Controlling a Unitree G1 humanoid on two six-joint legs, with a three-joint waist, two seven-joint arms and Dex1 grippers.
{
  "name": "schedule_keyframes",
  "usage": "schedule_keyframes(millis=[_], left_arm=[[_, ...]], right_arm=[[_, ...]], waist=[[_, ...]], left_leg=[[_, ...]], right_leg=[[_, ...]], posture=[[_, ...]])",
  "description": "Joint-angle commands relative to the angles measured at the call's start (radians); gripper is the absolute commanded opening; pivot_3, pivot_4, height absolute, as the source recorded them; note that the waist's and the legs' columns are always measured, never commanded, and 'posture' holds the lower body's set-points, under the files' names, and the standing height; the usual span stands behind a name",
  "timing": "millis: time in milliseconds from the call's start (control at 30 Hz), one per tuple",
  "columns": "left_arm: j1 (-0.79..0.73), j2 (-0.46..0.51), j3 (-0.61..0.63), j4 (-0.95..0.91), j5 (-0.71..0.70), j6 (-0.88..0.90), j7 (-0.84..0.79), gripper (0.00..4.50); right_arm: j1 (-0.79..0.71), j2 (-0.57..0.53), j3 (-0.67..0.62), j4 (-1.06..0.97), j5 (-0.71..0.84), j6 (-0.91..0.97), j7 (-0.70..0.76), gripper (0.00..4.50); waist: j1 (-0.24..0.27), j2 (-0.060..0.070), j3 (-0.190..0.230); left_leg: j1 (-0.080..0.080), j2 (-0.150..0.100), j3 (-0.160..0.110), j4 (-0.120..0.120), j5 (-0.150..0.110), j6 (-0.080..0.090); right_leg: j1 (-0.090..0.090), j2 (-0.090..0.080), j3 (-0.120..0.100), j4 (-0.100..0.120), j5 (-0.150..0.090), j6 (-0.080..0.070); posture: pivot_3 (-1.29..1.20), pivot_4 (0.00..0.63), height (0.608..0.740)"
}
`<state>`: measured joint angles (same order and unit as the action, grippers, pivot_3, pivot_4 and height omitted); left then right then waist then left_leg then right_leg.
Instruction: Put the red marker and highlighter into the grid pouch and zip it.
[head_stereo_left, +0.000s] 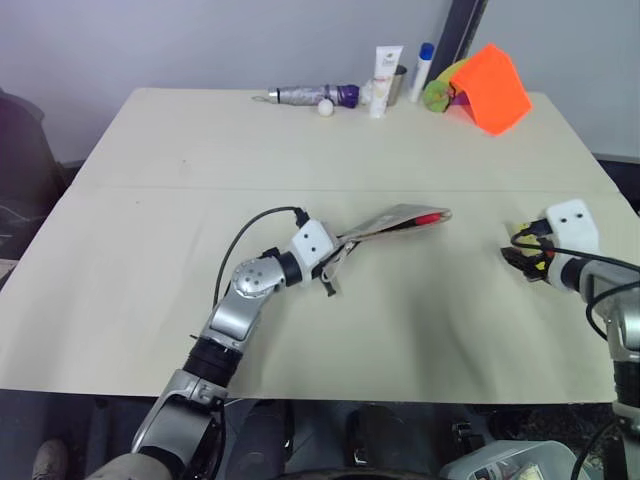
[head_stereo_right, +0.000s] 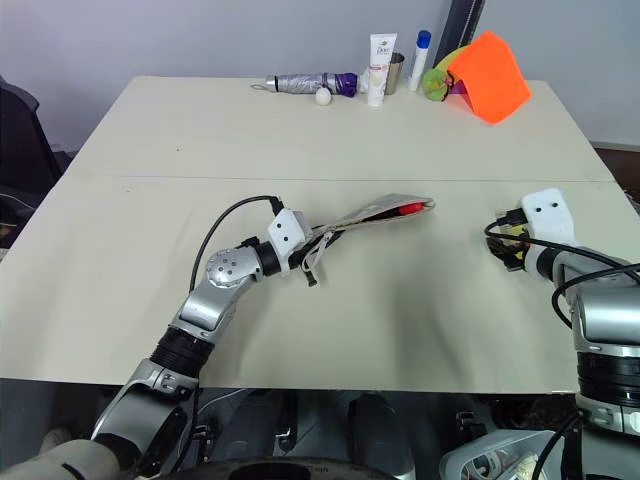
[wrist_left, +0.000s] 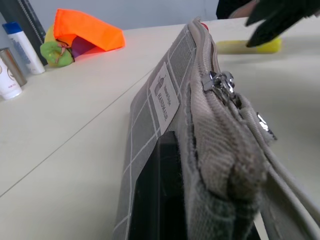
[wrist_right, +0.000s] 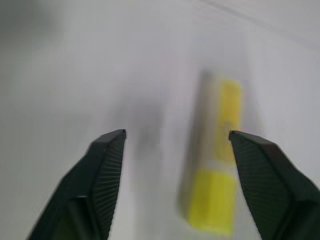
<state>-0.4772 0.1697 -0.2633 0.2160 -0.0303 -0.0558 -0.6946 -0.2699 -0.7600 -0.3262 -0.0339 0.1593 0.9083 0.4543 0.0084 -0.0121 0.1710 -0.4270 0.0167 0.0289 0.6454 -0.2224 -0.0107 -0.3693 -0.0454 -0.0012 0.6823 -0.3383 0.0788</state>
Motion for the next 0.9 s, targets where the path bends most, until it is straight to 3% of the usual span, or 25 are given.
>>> schedule_keyframes(millis=[33, 333, 433, 533, 700, 900], left_arm=[[-0.009, -0.003, -0.003, -0.008, 0.006, -0.02, 0.006, 0.0], [-0.015, -0.004, -0.007, 0.0, 0.008, -0.028, 0.003, 0.0], [-0.008, -0.003, -0.009, -0.008, 0.008, -0.028, 0.003, 0.0], [-0.006, -0.001, -0.009, -0.011, 0.008, -0.028, 0.001, 0.0], [-0.011, 0.002, -0.007, -0.006, 0.014, -0.032, 0.007, 0.0], [-0.03, 0.003, 0.008, 0.016, 0.04, -0.047, 0.044, 0.0]], right_arm=[[-0.017, 0.022, -0.066, 0.042, 0.005, -0.009, -0.058, 3.13], [-0.014, 0.065, -0.108, 0.135, 0.04, 0.018, -0.102, 3.13], [-0.019, 0.084, -0.14, 0.119, 0.082, 0.049, -0.1, 2.31], [-0.024, 0.087, -0.155, 0.1, 0.105, 0.071, -0.109, 0.86], [-0.021, 0.039, -0.119, 0.009, 0.117, 0.071, -0.081, 0.86], [0.079, -0.143, -0.022, -0.293, 0.192, 0.03, 0.169, 0.86]], waist=[[0.0, 0.0, 0.0], [0.001, 0.001, 0.0], [0.001, 0.001, 0.0], [0.001, 0.0, 0.0], [0.001, 0.001, 0.0], [-0.001, 0.004, 0.0]], left_leg=[[0.0, 0.0, 0.0, 0.0, 0.0, 0.0], [0.0, 0.0, 0.0, 0.0, 0.0, 0.0], [0.0, 0.0, 0.0, 0.0, 0.0, 0.0], [0.0, 0.0, 0.0, 0.0, 0.0, 0.0], [0.0, 0.0, 0.0, 0.0, 0.0, 0.0], [-0.001, 0.0, 0.0, 0.0, 0.0, 0.001]], right_leg=[[0.0, 0.0, 0.0, 0.0, 0.0, 0.0], [0.001, 0.0, 0.0, 0.0, 0.0, 0.0], [0.001, 0.0, 0.0, 0.0, 0.0, 0.0], [0.001, 0.0, 0.0, 0.0, 0.0, 0.0], [0.0, 0.0, 0.0, 0.0, 0.0, 0.0], [-0.001, 0.001, 0.0, 0.0, 0.0, 0.0]], posture=[[0.0, 0.15, 0.74], [0.0, 0.15, 0.74], [0.0, 0.15, 0.74], [0.0, 0.15, 0.74], [0.0, 0.15, 0.74], [0.0, 0.15, 0.74]])
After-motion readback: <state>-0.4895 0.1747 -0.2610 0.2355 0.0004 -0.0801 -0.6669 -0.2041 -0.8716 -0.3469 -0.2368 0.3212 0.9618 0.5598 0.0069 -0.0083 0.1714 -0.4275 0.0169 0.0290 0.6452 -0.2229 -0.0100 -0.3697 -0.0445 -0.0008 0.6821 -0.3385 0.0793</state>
